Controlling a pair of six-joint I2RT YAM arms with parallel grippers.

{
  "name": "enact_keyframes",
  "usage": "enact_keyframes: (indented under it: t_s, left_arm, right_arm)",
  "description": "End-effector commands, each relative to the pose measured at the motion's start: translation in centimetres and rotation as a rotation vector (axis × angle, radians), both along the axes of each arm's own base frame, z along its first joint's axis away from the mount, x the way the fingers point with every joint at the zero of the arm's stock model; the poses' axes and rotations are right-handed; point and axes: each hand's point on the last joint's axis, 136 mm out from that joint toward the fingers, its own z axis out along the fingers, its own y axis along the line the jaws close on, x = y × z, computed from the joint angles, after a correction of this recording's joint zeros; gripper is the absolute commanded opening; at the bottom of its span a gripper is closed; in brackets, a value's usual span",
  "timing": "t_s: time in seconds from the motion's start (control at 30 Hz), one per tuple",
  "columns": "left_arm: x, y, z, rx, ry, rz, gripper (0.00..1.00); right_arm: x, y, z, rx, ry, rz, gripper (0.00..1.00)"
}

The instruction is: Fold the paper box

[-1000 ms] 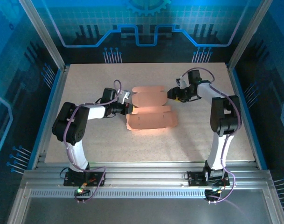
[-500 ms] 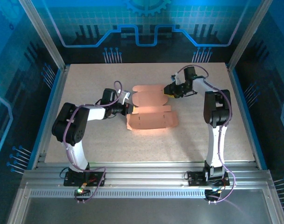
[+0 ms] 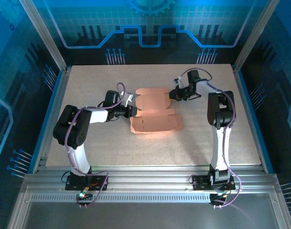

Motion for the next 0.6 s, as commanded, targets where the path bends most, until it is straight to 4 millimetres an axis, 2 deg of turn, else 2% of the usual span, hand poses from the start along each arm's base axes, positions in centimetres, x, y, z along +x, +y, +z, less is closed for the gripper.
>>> enact_keyframes:
  t_s: [0.0,0.13,0.27,0.43,0.57]
  left_arm:
    - [0.8,-0.4,1.6,-0.028,-0.016,0.014,0.36]
    - [1.2,0.1,2.8,-0.062,0.006,0.057,0.54]
    - [1.9,1.5,4.2,-0.094,0.006,0.119,0.7]
    - [2.4,1.7,4.7,-0.134,0.017,0.105,0.7]
    - [2.1,0.0,5.6,-0.222,-0.012,-0.006,0.57]
  right_arm:
    - [-0.6,1.2,3.3,0.028,-0.176,0.069,0.0]
    - [-1.2,1.7,5.3,0.011,-0.349,0.103,0.0]
    - [-1.4,1.7,6.3,0.016,-0.442,0.11,0.0]
    - [-2.1,2.1,7.8,0.037,-0.525,0.144,0.0]
    - [-2.7,2.6,8.3,0.065,-0.527,0.173,0.0]
